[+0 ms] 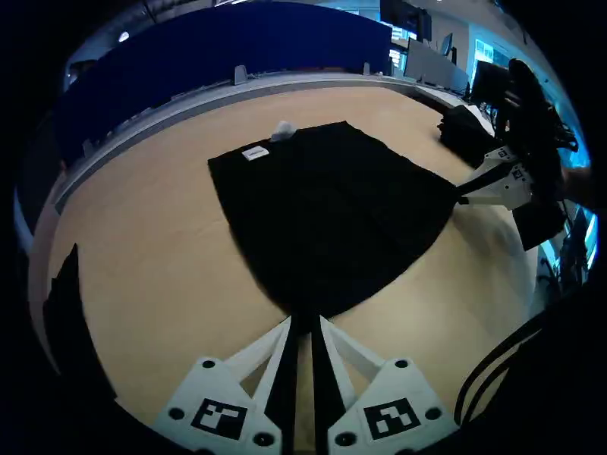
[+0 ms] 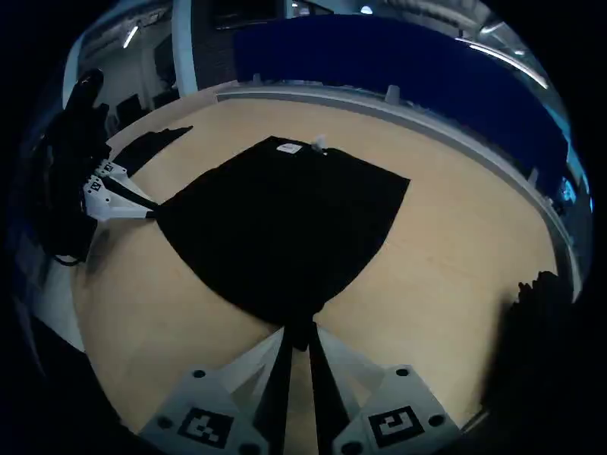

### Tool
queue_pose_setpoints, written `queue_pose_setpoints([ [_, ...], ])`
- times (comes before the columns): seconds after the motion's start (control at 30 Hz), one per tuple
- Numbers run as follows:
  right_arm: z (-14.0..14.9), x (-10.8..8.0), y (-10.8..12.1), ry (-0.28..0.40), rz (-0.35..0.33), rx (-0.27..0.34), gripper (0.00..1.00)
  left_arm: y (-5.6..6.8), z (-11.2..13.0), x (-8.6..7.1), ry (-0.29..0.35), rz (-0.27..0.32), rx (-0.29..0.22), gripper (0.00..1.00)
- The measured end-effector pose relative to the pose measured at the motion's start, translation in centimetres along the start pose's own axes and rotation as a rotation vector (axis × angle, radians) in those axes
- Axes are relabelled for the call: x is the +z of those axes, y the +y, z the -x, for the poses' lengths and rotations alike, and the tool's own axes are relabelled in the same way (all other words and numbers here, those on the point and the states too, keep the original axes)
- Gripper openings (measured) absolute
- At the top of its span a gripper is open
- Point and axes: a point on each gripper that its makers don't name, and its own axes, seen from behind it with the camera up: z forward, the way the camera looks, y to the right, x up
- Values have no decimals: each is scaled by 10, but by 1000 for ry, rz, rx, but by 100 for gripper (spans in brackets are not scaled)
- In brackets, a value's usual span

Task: Fold towel

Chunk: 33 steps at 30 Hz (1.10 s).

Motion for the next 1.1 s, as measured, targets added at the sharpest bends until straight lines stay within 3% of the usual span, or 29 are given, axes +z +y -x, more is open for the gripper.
queue_pose_setpoints([
  [0.57,-20,-30,-4,28,1,-15,15,9,-23,-44,43,-15,-49,11],
  [1.1,-37,-83,-17,36,-17,-20,15,30,-34,-95,52,-8,-93,11],
])
